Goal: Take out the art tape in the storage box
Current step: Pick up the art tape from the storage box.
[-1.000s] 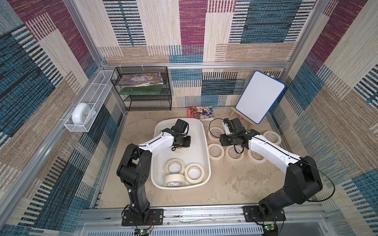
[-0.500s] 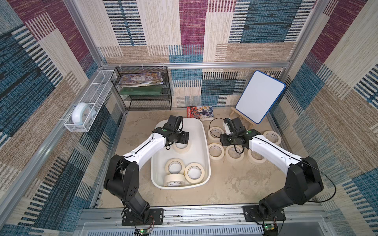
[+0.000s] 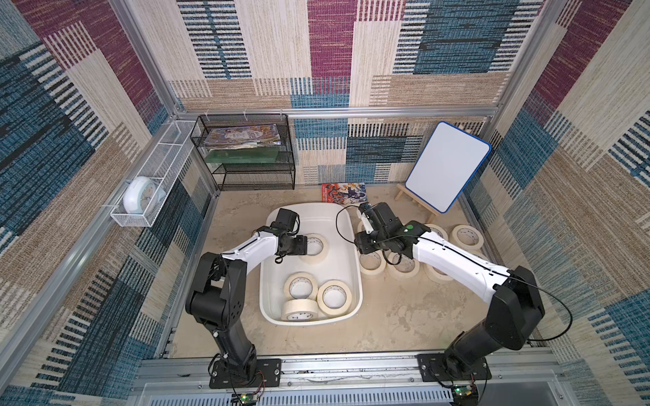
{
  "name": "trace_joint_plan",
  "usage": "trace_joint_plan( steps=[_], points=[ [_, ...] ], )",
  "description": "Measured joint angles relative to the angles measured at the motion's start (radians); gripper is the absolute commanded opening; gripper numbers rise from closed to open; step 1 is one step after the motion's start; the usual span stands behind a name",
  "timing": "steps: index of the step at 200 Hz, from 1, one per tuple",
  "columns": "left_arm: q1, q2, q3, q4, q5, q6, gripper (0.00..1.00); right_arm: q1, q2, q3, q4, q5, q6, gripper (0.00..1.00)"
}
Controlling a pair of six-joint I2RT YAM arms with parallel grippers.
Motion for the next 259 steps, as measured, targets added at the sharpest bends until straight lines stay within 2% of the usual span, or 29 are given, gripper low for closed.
trace_joint_plan(
  steps=[8,36,51,95,142,149,155,164,167,174,180,215,244,259],
  points=[
    [0.001,0.02,0.012,0.01,0.003,-0.004,0.6,0.016,0.014,0.018,0.002,-0.004,0.001,0.59],
    [0.002,0.068,0.034,0.027,0.014,-0.011,0.28,0.058,0.113,0.099,0.003,-0.037,-0.002,0.61],
    [0.001,0.061,0.029,0.032,0.021,-0.009,0.19,0.063,0.164,0.139,0.002,-0.045,-0.004,0.61],
    [-0.009,-0.064,0.002,0.005,0.007,-0.01,0.16,0.069,0.271,0.266,-0.003,-0.079,-0.01,0.66],
    [-0.075,-0.185,-0.01,-0.021,-0.002,-0.01,0.16,0.07,0.383,0.378,-0.008,-0.104,-0.014,0.65],
    [-0.084,-0.198,-0.01,-0.026,-0.006,-0.01,0.16,0.07,0.393,0.388,-0.008,-0.108,-0.015,0.62],
    [-0.089,-0.207,-0.01,-0.03,-0.01,-0.01,0.16,0.07,0.399,0.393,-0.008,-0.109,-0.014,0.56],
    [-0.095,-0.22,-0.011,-0.037,-0.02,-0.011,0.16,0.07,0.405,0.398,-0.008,-0.112,-0.015,0.39],
    [-0.096,-0.224,-0.012,-0.039,-0.023,-0.011,0.16,0.071,0.407,0.399,-0.008,-0.112,-0.015,0.3],
    [-0.098,-0.232,-0.015,-0.042,-0.029,-0.013,0.18,0.071,0.41,0.4,-0.008,-0.111,-0.016,0.1],
    [-0.1,-0.238,-0.018,-0.05,-0.031,-0.015,0.2,0.071,0.411,0.399,-0.005,-0.106,-0.01,0.0],
    [-0.112,-0.271,-0.034,-0.038,-0.024,-0.028,0.46,0.072,0.406,0.378,-0.028,-0.079,-0.008,0.0],
    [-0.117,-0.331,-0.076,-0.024,-0.023,-0.029,0.81,0.069,0.396,0.381,-0.035,-0.061,-0.012,0.0],
    [-0.117,-0.368,-0.089,-0.029,-0.019,-0.028,0.88,0.067,0.396,0.385,-0.043,-0.051,-0.012,0.0]
  ],
)
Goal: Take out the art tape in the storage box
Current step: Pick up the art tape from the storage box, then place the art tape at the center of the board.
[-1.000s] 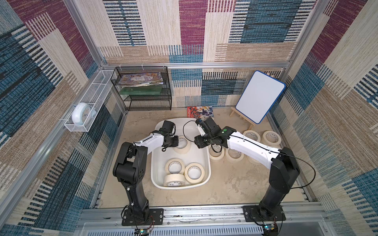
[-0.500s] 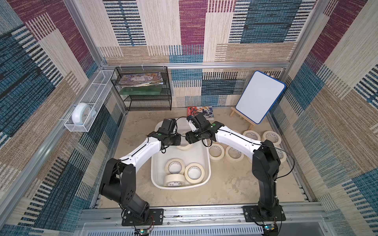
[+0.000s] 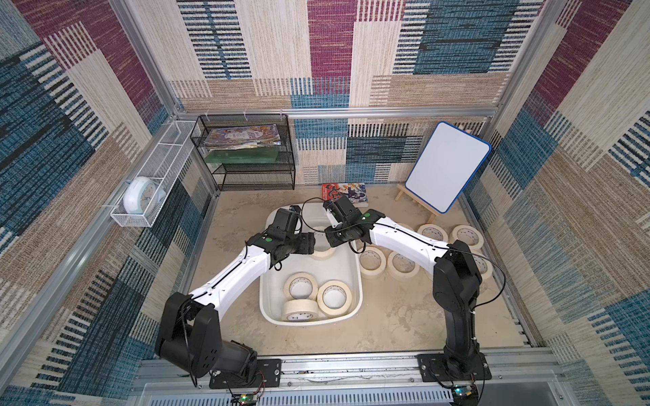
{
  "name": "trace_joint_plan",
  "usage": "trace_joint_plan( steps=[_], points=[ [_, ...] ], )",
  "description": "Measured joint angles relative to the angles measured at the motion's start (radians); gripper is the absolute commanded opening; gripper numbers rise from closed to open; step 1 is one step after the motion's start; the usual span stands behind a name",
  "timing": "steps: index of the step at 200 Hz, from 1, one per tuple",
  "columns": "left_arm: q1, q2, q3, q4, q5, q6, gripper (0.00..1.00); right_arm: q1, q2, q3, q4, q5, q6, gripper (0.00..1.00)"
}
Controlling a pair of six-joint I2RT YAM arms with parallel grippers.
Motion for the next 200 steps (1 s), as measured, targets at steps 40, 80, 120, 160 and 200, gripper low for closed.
trace_joint_plan(
  steps=[40,80,120,160,200],
  points=[
    [0.001,-0.143,-0.029,-0.025,0.0,0.004,0.9,-0.047,-0.047,-0.044,-0.02,0.026,-0.006,0.0],
    [0.029,-0.245,-0.082,-0.049,-0.013,0.004,0.86,-0.108,-0.251,-0.217,-0.032,0.089,-0.003,0.0],
    [0.045,-0.231,-0.124,-0.051,-0.001,0.0,0.85,-0.119,-0.552,-0.454,-0.116,0.154,0.054,0.0],
    [0.047,-0.16,-0.102,-0.054,0.043,0.002,0.8,-0.119,-0.779,-0.613,-0.257,0.168,0.147,0.0],
    [0.047,-0.158,-0.083,-0.087,0.073,0.026,0.78,-0.115,-0.863,-0.792,-0.328,0.106,0.243,0.0]
  ],
)
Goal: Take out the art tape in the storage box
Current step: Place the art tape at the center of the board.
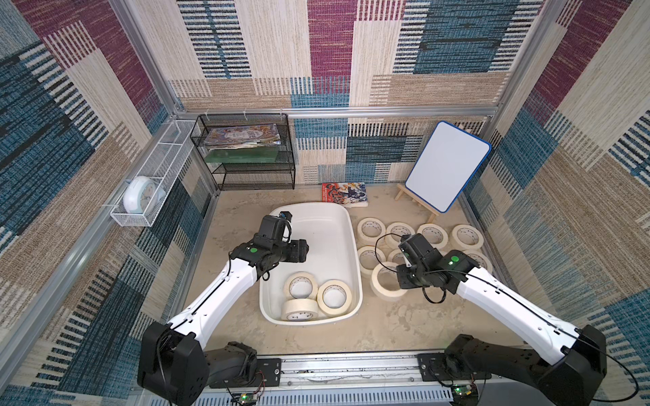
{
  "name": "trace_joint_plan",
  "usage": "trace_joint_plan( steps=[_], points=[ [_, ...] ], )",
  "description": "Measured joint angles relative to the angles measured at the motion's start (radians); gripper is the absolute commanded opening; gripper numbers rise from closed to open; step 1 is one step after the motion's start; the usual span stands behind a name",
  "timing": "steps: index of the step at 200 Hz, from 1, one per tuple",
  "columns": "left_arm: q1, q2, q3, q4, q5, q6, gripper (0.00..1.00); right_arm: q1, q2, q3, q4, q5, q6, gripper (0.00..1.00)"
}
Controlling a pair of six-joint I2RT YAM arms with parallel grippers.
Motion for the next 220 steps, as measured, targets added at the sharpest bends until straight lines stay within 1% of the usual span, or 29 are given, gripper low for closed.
trace_joint_plan(
  steps=[37,55,64,115,169,178,188,203,212,220],
  points=[
    [-0.001,-0.026,-0.014,-0.038,0.0,0.0,0.74,0.002,0.003,-0.147,0.035,-0.048,0.047,0.0],
    [-0.003,-0.038,-0.031,-0.056,0.0,-0.001,0.66,0.004,0.035,-0.191,0.108,-0.066,0.056,0.0],
    [-0.004,-0.045,-0.043,-0.066,0.0,-0.001,0.64,0.006,0.051,-0.211,0.148,-0.069,0.056,0.0],
    [-0.047,-0.063,-0.098,-0.132,-0.001,-0.027,0.66,0.017,0.108,-0.294,0.385,-0.072,0.061,0.0],
    [-0.053,-0.087,-0.16,-0.171,-0.026,-0.066,0.68,0.02,0.176,-0.295,0.505,-0.068,0.056,0.0],
    [-0.053,-0.089,-0.168,-0.174,-0.026,-0.077,0.68,0.021,0.187,-0.289,0.509,-0.068,0.053,0.07],
    [-0.053,-0.089,-0.177,-0.179,-0.027,-0.08,0.68,0.023,0.201,-0.28,0.519,-0.061,0.049,0.21],
    [-0.055,-0.089,-0.185,-0.185,-0.029,-0.087,0.69,0.023,0.21,-0.275,0.53,-0.061,0.048,0.38],
    [-0.056,-0.088,-0.185,-0.19,-0.029,-0.087,0.69,0.024,0.21,-0.272,0.528,-0.062,0.048,0.45],
    [-0.057,-0.087,-0.185,-0.193,-0.029,-0.091,0.69,0.025,0.208,-0.269,0.524,-0.061,0.045,0.49]
  ],
)
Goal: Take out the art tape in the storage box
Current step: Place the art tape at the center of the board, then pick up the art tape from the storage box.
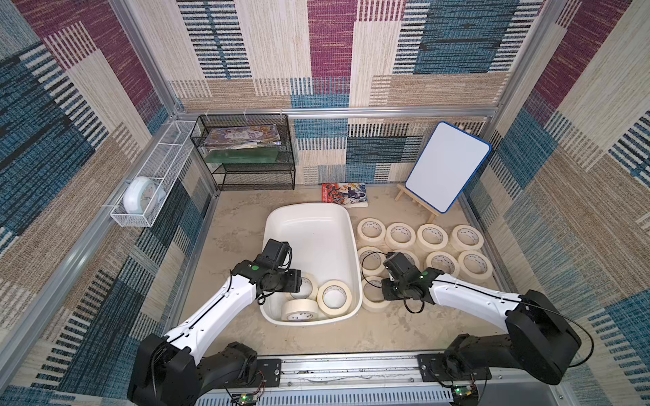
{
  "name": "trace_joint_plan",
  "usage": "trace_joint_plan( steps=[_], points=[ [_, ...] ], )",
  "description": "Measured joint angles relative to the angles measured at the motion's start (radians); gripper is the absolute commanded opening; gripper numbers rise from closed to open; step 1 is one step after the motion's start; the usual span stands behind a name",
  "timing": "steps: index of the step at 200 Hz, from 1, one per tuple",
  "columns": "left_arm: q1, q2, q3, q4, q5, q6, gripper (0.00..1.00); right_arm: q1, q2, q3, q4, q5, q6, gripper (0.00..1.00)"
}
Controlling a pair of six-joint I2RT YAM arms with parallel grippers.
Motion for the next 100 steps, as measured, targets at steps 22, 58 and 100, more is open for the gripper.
trace_joint_plan(
  steps=[22,58,100],
  points=[
    [-0.001,0.007,0.001,0.0,0.0,-0.007,0.7,0.001,-0.032,0.013,-0.026,0.011,-0.004,0.57],
    [-0.005,0.026,0.0,-0.001,0.004,-0.01,0.69,0.0,-0.099,0.088,-0.109,0.043,-0.017,0.57],
    [-0.019,0.061,0.002,-0.011,0.002,-0.01,0.67,0.0,-0.114,0.202,-0.183,0.112,-0.047,0.57]
  ],
)
